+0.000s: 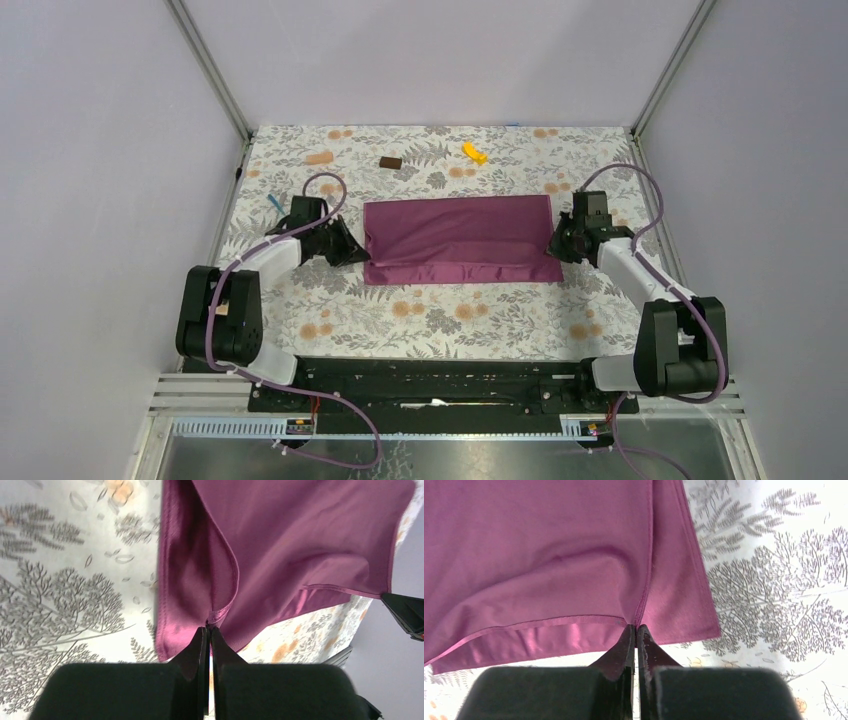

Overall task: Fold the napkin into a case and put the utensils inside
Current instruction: Fold and flatten the napkin at the center of the board, then pick up the rectangle-folded napkin from the center of the board.

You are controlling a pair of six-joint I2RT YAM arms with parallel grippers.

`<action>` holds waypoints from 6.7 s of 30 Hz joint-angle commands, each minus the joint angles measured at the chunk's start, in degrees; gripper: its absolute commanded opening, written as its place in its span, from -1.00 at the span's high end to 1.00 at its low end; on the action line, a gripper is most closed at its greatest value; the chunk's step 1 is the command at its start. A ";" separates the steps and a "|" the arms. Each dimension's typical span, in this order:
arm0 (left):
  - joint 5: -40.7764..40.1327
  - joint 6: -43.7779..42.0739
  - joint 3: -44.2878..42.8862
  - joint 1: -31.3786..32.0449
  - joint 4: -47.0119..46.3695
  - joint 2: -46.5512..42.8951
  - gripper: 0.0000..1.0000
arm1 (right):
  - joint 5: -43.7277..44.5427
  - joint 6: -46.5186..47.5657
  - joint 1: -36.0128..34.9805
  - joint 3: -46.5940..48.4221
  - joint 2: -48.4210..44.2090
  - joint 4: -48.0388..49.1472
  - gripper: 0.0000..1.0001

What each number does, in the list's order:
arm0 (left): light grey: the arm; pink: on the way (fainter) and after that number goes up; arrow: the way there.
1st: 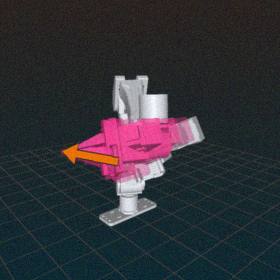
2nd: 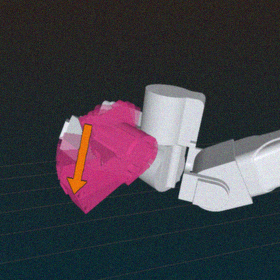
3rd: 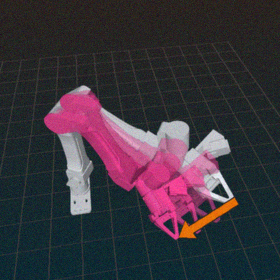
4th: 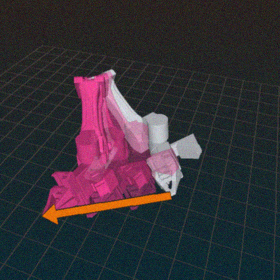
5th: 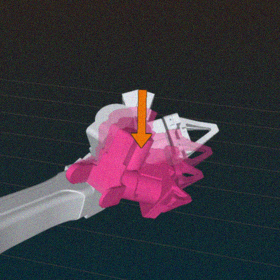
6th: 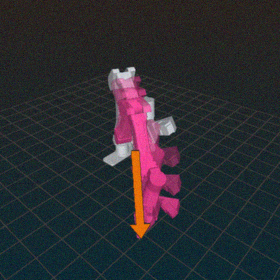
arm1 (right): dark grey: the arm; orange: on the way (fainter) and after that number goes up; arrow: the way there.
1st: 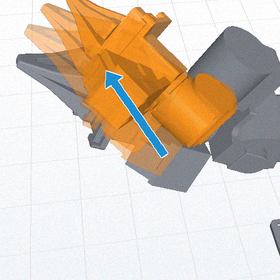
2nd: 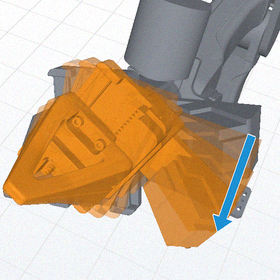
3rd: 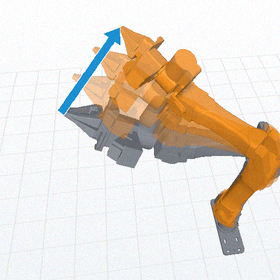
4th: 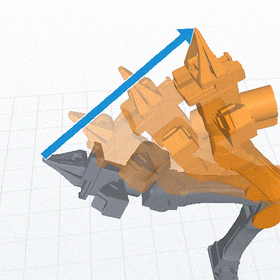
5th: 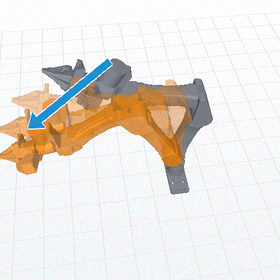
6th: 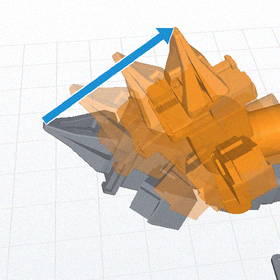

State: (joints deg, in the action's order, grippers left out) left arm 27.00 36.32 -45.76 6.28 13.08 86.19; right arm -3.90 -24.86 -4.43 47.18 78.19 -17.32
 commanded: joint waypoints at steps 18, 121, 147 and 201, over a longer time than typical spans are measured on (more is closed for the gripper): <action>-0.61 -3.75 3.79 1.01 1.93 -3.96 1.00 | 8.32 0.52 0.30 -3.89 -4.49 -2.39 1.00; 1.24 -7.47 -14.65 11.38 8.32 6.83 -0.97 | -16.50 15.54 3.29 40.90 36.27 -22.96 -0.90; -2.24 -5.02 0.45 10.15 1.64 2.66 -0.97 | -23.79 15.20 6.62 52.52 50.75 -10.12 -0.99; 7.19 -11.80 -8.12 11.73 3.00 -13.18 -0.97 | 1.73 23.45 1.22 51.94 50.14 -38.41 -0.41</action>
State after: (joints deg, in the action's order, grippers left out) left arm 32.84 26.00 -54.06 17.98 18.37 74.91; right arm -2.42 -2.17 -3.68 99.90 127.17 -56.99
